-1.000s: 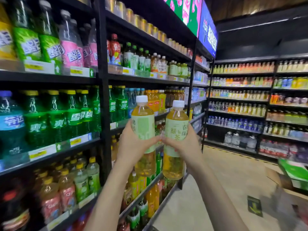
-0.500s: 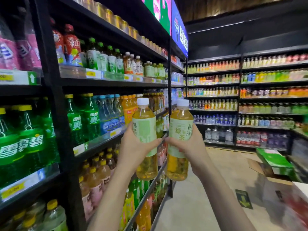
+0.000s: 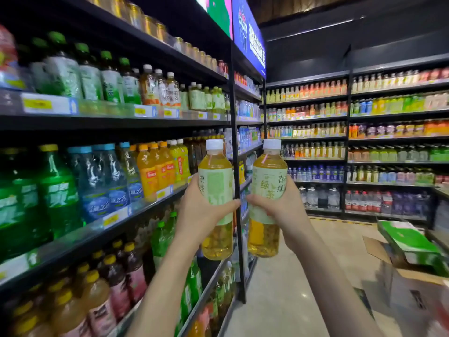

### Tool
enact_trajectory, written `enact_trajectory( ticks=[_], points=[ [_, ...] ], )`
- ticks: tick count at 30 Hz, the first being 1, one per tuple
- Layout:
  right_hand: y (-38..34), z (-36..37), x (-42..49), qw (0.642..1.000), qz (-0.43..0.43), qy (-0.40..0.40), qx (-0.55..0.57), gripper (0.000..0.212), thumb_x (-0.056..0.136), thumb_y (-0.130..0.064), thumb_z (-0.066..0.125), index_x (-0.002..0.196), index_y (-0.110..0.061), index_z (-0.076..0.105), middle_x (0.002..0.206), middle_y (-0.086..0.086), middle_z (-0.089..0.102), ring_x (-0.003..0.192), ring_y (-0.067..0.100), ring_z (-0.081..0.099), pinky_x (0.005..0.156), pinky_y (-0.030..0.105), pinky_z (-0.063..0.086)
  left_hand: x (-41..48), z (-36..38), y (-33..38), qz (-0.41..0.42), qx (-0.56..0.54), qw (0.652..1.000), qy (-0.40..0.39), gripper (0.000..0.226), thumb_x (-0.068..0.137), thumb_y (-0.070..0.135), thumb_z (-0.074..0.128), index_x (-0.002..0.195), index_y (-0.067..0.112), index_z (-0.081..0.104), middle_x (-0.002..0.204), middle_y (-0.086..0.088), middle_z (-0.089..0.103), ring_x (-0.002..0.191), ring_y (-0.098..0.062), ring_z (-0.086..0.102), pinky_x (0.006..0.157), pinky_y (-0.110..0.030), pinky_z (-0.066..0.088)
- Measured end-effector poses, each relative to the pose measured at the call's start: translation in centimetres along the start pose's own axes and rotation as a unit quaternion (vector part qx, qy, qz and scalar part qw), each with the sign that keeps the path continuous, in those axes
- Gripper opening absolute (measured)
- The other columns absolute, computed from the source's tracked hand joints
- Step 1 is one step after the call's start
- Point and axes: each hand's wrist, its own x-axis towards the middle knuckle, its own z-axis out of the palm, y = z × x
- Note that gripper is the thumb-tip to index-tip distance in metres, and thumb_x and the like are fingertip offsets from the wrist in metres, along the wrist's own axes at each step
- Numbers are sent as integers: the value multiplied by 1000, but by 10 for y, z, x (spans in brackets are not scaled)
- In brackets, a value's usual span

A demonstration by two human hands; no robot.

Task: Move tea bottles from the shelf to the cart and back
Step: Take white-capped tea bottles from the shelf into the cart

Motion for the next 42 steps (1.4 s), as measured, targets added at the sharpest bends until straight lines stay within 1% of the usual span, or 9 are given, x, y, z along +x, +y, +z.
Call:
enact_trajectory(
  ticks=[5, 10, 15, 19, 24, 29, 37, 40, 42],
  points=[
    [19, -33, 60, 1000, -8, -29, -2, 59, 70, -5, 87, 117, -19, 55, 101, 3, 71, 85, 13, 71, 64, 22, 56, 46, 51, -2, -4, 8, 1000, 22, 63, 59, 29, 96, 105, 40, 53, 101, 14, 69, 91, -3, 68, 84, -42, 60],
    [43, -57, 111, 999, -9, -42, 7, 62, 69, -6, 87, 119, -21, 53, 102, 2, 70, 87, 13, 71, 64, 22, 55, 84, 92, -10, -1, 26, 999, 33, 61, 61, 29, 95, 104, 40, 53, 99, 16, 67, 86, 4, 66, 80, -37, 61],
    [63, -64, 157, 998, -3, -57, 4, 59, 71, -10, 88, 116, -22, 53, 100, -1, 69, 82, 5, 69, 61, 18, 54, 119, 118, -27, -4, 37, 998, 46, 66, 60, 30, 95, 111, 36, 54, 102, 14, 68, 92, -4, 67, 83, -40, 60],
    [80, -62, 198, 998, -9, -67, 8, 55, 70, -9, 87, 113, -21, 54, 99, 1, 69, 77, 5, 69, 59, 17, 52, 154, 134, -47, -3, 51, 997, 56, 65, 60, 32, 95, 110, 35, 55, 99, 14, 68, 89, -1, 67, 81, -39, 60],
    [100, -52, 253, 996, -19, -82, 9, 55, 70, -9, 87, 111, -23, 53, 98, -2, 68, 84, 8, 69, 62, 18, 53, 205, 153, -73, 2, 48, 996, 70, 60, 61, 30, 94, 101, 42, 52, 98, 17, 67, 88, 3, 65, 80, -37, 60],
    [119, -37, 315, 995, -32, -97, 17, 58, 70, -8, 87, 117, -21, 55, 104, 1, 70, 85, 7, 70, 62, 16, 52, 268, 165, -101, 14, 45, 996, 79, 64, 60, 28, 95, 109, 38, 55, 102, 14, 69, 94, -5, 67, 83, -42, 60],
    [159, -4, 413, 993, -49, -107, 25, 64, 63, -18, 91, 116, -25, 56, 105, 0, 70, 93, 14, 71, 75, 33, 60, 361, 177, -145, 38, 59, 993, 98, 65, 59, 28, 95, 111, 33, 56, 100, 14, 68, 93, -4, 67, 78, -34, 58],
    [174, 7, 440, 992, -46, -115, 39, 58, 66, -13, 90, 111, -23, 55, 102, 2, 70, 88, 14, 71, 65, 25, 56, 387, 181, -158, 43, 72, 991, 109, 66, 58, 30, 95, 112, 31, 56, 99, 16, 67, 92, -2, 65, 73, -26, 55],
    [184, 14, 456, 990, -43, -124, 44, 56, 67, -13, 89, 110, -23, 55, 101, 1, 70, 85, 11, 71, 61, 18, 52, 401, 184, -166, 41, 80, 989, 115, 65, 57, 32, 94, 110, 33, 55, 100, 15, 67, 92, -3, 65, 74, -28, 54]
  ],
)
